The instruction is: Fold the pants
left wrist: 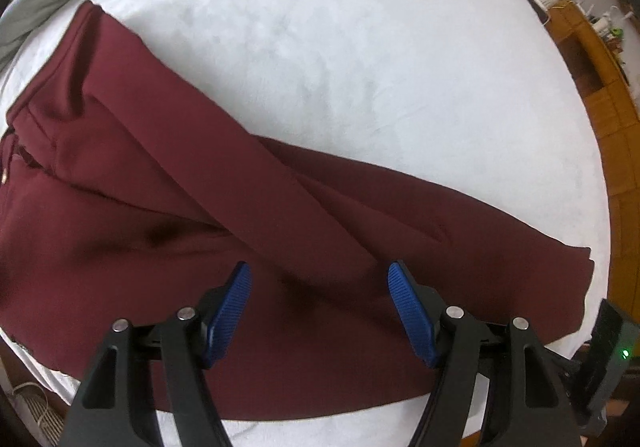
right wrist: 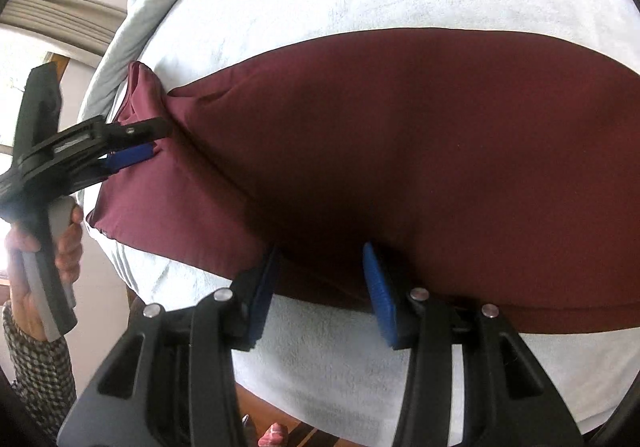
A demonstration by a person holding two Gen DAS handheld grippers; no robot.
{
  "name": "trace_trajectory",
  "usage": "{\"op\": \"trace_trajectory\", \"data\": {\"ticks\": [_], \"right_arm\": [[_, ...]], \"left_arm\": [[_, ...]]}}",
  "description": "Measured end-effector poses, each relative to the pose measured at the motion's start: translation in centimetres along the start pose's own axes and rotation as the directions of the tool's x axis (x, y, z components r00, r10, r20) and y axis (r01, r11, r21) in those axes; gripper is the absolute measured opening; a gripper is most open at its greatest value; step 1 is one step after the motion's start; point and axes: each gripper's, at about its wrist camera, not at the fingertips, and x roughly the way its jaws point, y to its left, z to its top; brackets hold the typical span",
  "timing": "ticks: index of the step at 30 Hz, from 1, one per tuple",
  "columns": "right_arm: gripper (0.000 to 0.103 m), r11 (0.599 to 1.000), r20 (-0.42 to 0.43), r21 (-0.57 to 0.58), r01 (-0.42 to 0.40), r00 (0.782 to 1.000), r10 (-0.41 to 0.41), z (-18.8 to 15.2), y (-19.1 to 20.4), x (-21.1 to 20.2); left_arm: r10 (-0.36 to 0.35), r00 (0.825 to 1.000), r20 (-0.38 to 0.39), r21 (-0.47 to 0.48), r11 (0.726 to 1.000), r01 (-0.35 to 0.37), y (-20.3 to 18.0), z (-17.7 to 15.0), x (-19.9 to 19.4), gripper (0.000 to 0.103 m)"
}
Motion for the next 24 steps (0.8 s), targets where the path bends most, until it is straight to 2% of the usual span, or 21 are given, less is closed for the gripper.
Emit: {"op": "trace_trajectory", "data": {"ticks": [2,4,5,9,14,18,20,21,22,24], "right_arm": [[0.044,1.000,-0.001,0.011,-0.016,1.000,0.016,0.0,-0.5,-0.1],[0.044,0.999,-0.002,0.017,-0.028,1.000,0.028,0.0,-0.7,-0.2],[0.044,0.999,-0.002,0.019,-0.031,1.000,0.031,0.0,-0.9,-0.4],[0.044,0.999,0.000,0.029,-0.046,0.999,0.046,0.0,-1.5,-0.8],[0.044,0.996,0.001,0.047,-0.075,0.997,0.075,-0.1,-2.6,-1.9],[0.044,0.997,-0.007,0.029,-0.067,0.998,0.067,-0.8,-2.3,-2.5],[0.044,0.998,-0.010,0.017,-0.063,0.998,0.063,-1.3,-2.1,-2.8],[0.044,0.998,-0.014,0.008,-0.055,0.998,0.055,-1.6,-2.1,-2.8],[0.044,0.999,-0.015,0.005,-0.053,0.998,0.053,-1.8,-2.2,-2.8],[0.044,0.999,-0.010,0.004,-0.054,0.998,0.054,-1.9,-2.2,-2.6]], "left_arm": [[-0.024,0.999,-0.023,-0.034,0.999,0.024,0.5,0.2,0.8,0.068],[-0.073,0.996,-0.046,-0.065,0.995,0.070,0.8,0.4,1.4,0.053],[-0.113,0.992,-0.062,-0.086,0.991,0.107,0.9,0.4,1.8,0.038],[-0.149,0.988,-0.042,-0.101,0.984,0.144,0.7,-0.1,1.5,0.018],[-0.153,0.985,0.075,-0.074,0.985,0.159,0.9,-3.1,-1.5,0.015],[-0.152,0.979,0.133,-0.082,0.983,0.164,1.6,-5.1,-2.1,0.013],[-0.129,0.979,0.159,-0.081,0.986,0.143,2.0,-7.1,-2.5,0.005],[-0.099,0.980,0.172,-0.069,0.991,0.112,1.8,-8.1,-2.3,0.000],[-0.077,0.981,0.177,-0.064,0.994,0.090,2.0,-9.2,-1.9,0.000],[-0.091,0.984,0.152,-0.064,0.993,0.101,2.6,-10.2,-0.6,0.000]]}}
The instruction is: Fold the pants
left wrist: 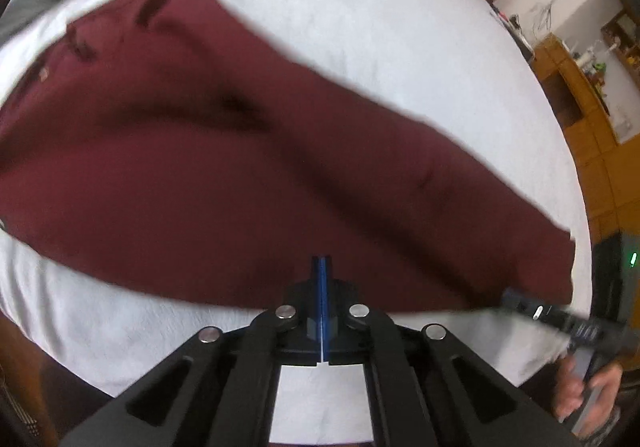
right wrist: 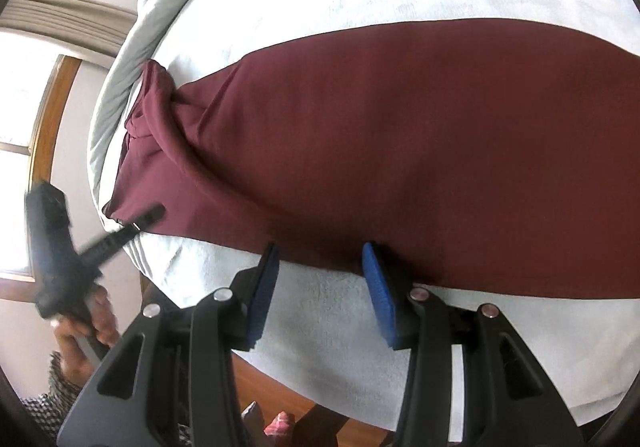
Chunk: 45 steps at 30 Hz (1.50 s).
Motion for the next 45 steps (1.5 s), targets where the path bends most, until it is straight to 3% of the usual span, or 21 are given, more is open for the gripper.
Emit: {"op": "trace_trajectory", "data": {"ticks": [3,6,7,9,11,12,17,22,23,24,27,30,37,40,45], "right_arm": [[0.045,1.000,0.020,-0.002,0.005,1.000,-0.005,0.2,0.6,-0.5],[0.051,0.999,0.058,-0.047,-0.010,0.998,0.012,0.7,2.1,-1.5],[0.051,0.998,0.060,-0.068,-0.016,0.998,0.020,1.0,2.8,-1.4],[0.051,0.993,0.067,-0.118,-0.004,0.998,0.012,1.3,4.1,-1.3],[0.056,0.987,0.067,-0.158,0.014,0.998,-0.004,1.5,5.1,-1.1],[0.056,0.984,0.062,-0.175,0.025,0.998,-0.015,1.5,5.6,-0.7],[0.056,0.988,0.017,-0.150,0.027,1.000,-0.025,1.3,5.0,1.1],[0.055,0.991,0.009,-0.131,0.016,1.000,-0.015,1.2,4.2,1.9],[0.055,0.992,0.010,-0.124,0.011,1.000,-0.010,1.3,4.1,1.8],[0.055,0.993,0.011,-0.116,0.005,1.000,-0.004,1.4,3.9,1.8],[0.055,0.994,0.014,-0.105,0.004,1.000,-0.002,1.4,3.5,1.9],[0.055,0.996,0.016,-0.086,-0.008,1.000,0.010,1.7,3.1,2.1],[0.055,0.997,0.018,-0.081,-0.007,1.000,0.008,1.2,2.4,1.0],[0.056,0.997,0.003,-0.079,-0.013,1.000,0.013,0.8,2.2,0.9],[0.056,0.996,-0.016,-0.090,0.022,1.000,-0.024,0.8,2.1,2.2]], "left_arm": [[-0.024,1.000,-0.005,-0.051,0.998,0.023,1.6,-0.3,0.7,0.000],[-0.045,0.999,0.030,-0.033,0.998,0.046,1.4,0.8,-0.4,0.003],[-0.048,0.998,0.034,-0.029,0.998,0.049,1.3,1.3,-0.7,0.010],[-0.061,0.997,0.051,-0.020,0.998,0.062,0.6,2.6,-1.5,0.054],[-0.053,0.997,0.051,-0.020,0.998,0.054,-0.1,4.0,-1.7,0.080],[-0.039,0.998,0.043,-0.020,0.999,0.040,-0.6,4.7,-1.5,0.082],[0.089,0.995,-0.044,0.018,0.996,-0.088,-2.7,8.7,0.8,0.082],[0.148,0.979,-0.137,-0.015,0.988,-0.151,-2.9,11.4,4.1,0.084],[0.156,0.976,-0.155,-0.034,0.986,-0.163,-2.4,11.8,4.8,0.080],[0.144,0.975,-0.170,-0.059,0.986,-0.156,-1.8,11.9,5.3,0.060],[0.042,0.978,-0.202,-0.144,0.987,-0.072,-0.3,11.8,5.9,0.029],[0.009,0.986,-0.164,-0.133,0.991,-0.031,-0.3,11.6,5.3,0.017],[-0.018,1.000,-0.018,-0.130,0.991,0.015,0.6,7.5,1.5,0.014],[0.007,1.000,0.028,-0.135,0.991,-0.003,1.1,5.9,0.6,0.014],[0.029,0.999,0.043,-0.129,0.991,-0.023,1.7,3.7,3.7,0.014]]}}
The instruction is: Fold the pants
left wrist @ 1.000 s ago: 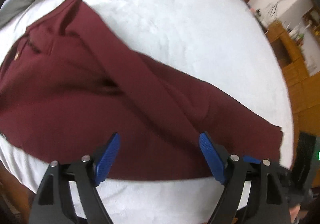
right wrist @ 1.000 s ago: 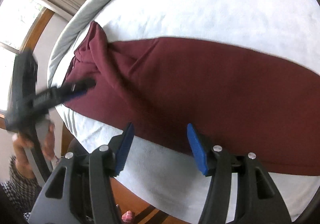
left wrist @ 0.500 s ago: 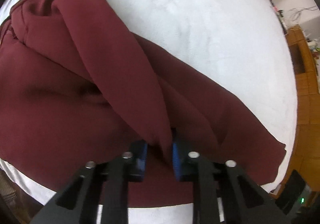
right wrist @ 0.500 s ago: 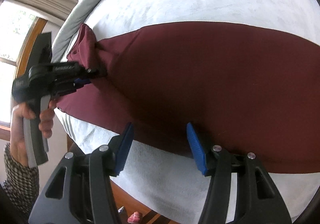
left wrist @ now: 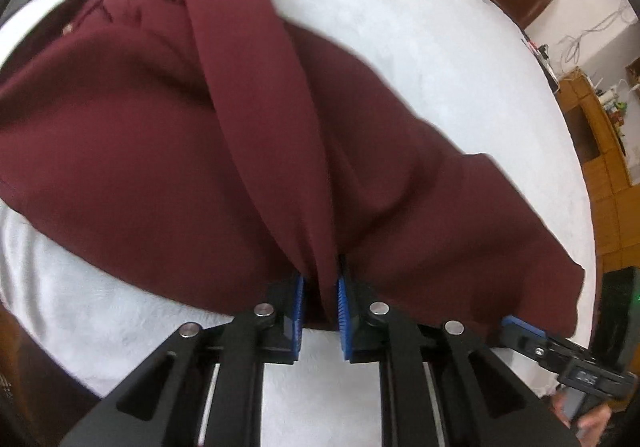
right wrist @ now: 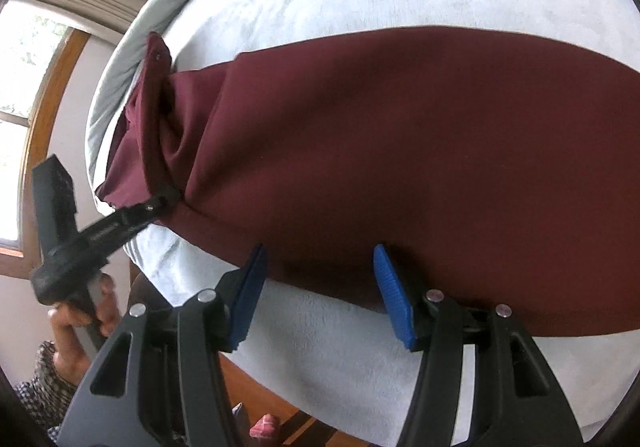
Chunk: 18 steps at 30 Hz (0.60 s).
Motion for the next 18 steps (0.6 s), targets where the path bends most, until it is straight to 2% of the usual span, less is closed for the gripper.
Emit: {"op": "trace_trajectory", "data": {"ticks": [4,5,10,11,12,13,15,17,18], "right_arm": [[0.057,1.000,0.025,-0.002,0.019,1.000,-0.019,0.3,0.7,-0.9],[0.057,0.999,0.018,-0.004,0.037,0.999,-0.036,0.1,0.5,-0.8],[0.058,0.996,0.000,-0.030,0.084,0.996,-0.084,-0.2,0.7,0.1],[0.058,0.995,0.000,-0.034,0.089,0.996,-0.089,-0.1,1.2,0.0],[0.058,0.995,0.000,-0.037,0.096,0.995,-0.096,0.0,1.5,-0.4],[0.058,0.994,0.003,-0.035,0.099,0.995,-0.099,0.3,1.7,-0.7],[0.060,0.995,0.014,-0.051,0.087,0.996,-0.086,0.6,2.5,-1.2],[0.060,0.995,0.025,-0.088,0.047,0.999,-0.045,1.4,4.1,-1.4],[0.060,0.994,0.023,-0.104,0.028,0.999,-0.025,1.9,5.0,-1.2]], "left_arm": [[-0.021,1.000,0.021,0.010,1.000,0.021,0.0,0.7,-0.5,0.016],[-0.027,0.999,0.016,0.015,1.000,0.027,1.2,0.5,-0.8,0.018],[-0.042,0.999,0.018,0.016,0.999,0.041,0.4,0.4,-0.1,0.022],[-0.069,0.997,0.020,-0.007,0.998,0.069,1.3,0.1,-0.9,0.026],[-0.093,0.996,0.018,-0.031,0.995,0.093,2.1,0.0,-1.7,0.039],[-0.101,0.995,0.020,-0.038,0.994,0.102,3.0,-0.2,-2.2,0.044],[-0.111,0.993,0.047,-0.040,0.993,0.113,3.9,0.0,-3.7,0.049],[-0.086,0.994,0.062,-0.012,0.996,0.087,4.7,0.2,-4.8,0.056],[-0.051,0.996,0.069,0.000,0.999,0.051,5.2,0.4,-5.3,0.057]]}}
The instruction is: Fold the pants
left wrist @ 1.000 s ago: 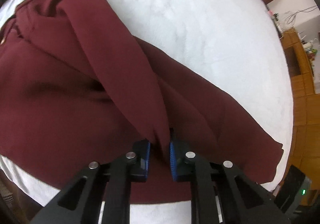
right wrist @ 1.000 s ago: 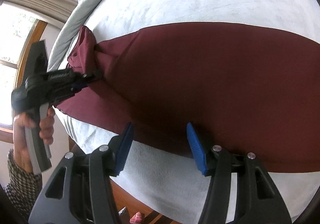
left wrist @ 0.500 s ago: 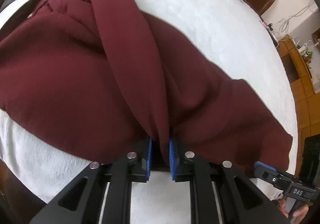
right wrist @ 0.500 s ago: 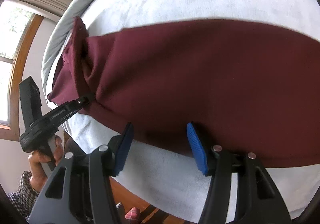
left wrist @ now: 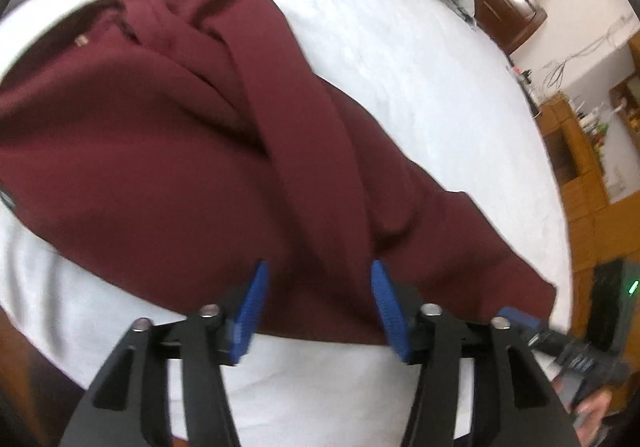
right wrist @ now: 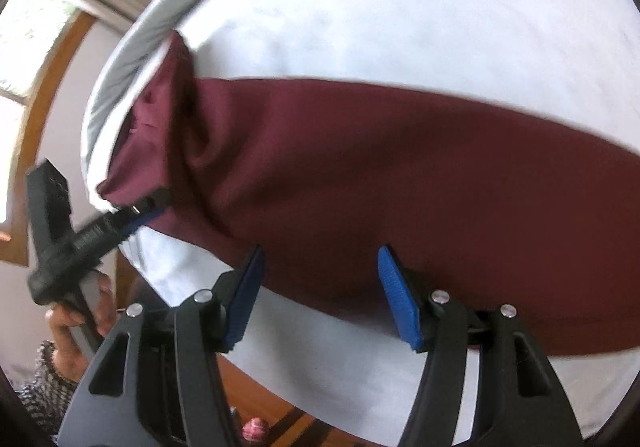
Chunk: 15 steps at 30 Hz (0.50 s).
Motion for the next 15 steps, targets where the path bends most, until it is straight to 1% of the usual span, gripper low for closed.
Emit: {"op": "trace_trajectory", "data": {"ticks": [3,5,6,8,10,12,15], "right_arm": [[0.060,0.996,-0.015,-0.061,-0.065,0.998,0.065,2.6,3.3,1.3],[0.060,0.989,-0.037,-0.096,-0.115,0.993,0.112,4.1,5.7,2.6],[0.060,0.985,-0.048,-0.109,-0.132,0.991,0.127,4.7,6.9,3.3],[0.060,0.976,-0.067,-0.139,-0.166,0.985,0.158,6.2,9.2,5.0],[0.059,0.971,-0.093,-0.138,-0.196,0.978,0.184,7.5,10.7,6.7],[0.059,0.964,-0.110,-0.103,-0.247,0.966,0.235,8.9,11.3,8.2],[0.058,0.960,-0.138,-0.040,-0.279,0.953,0.271,10.7,11.5,10.3]], "left_arm": [[0.089,0.996,0.028,0.028,0.996,-0.089,2.2,1.3,-0.9,0.057],[0.151,0.988,0.018,0.025,0.988,-0.151,4.2,2.0,-1.2,0.058],[0.171,0.985,0.012,0.021,0.985,-0.171,5.9,2.2,-1.5,0.058],[0.181,0.983,0.009,0.003,0.983,-0.181,8.3,3.0,-2.0,0.060],[0.181,0.983,0.010,-0.003,0.983,-0.181,9.8,3.5,-2.5,0.060],[0.208,0.978,0.023,0.001,0.978,-0.208,10.6,4.0,-2.7,0.061],[0.192,0.981,0.035,-0.011,0.981,-0.192,11.9,4.3,-2.9,0.066]]}}
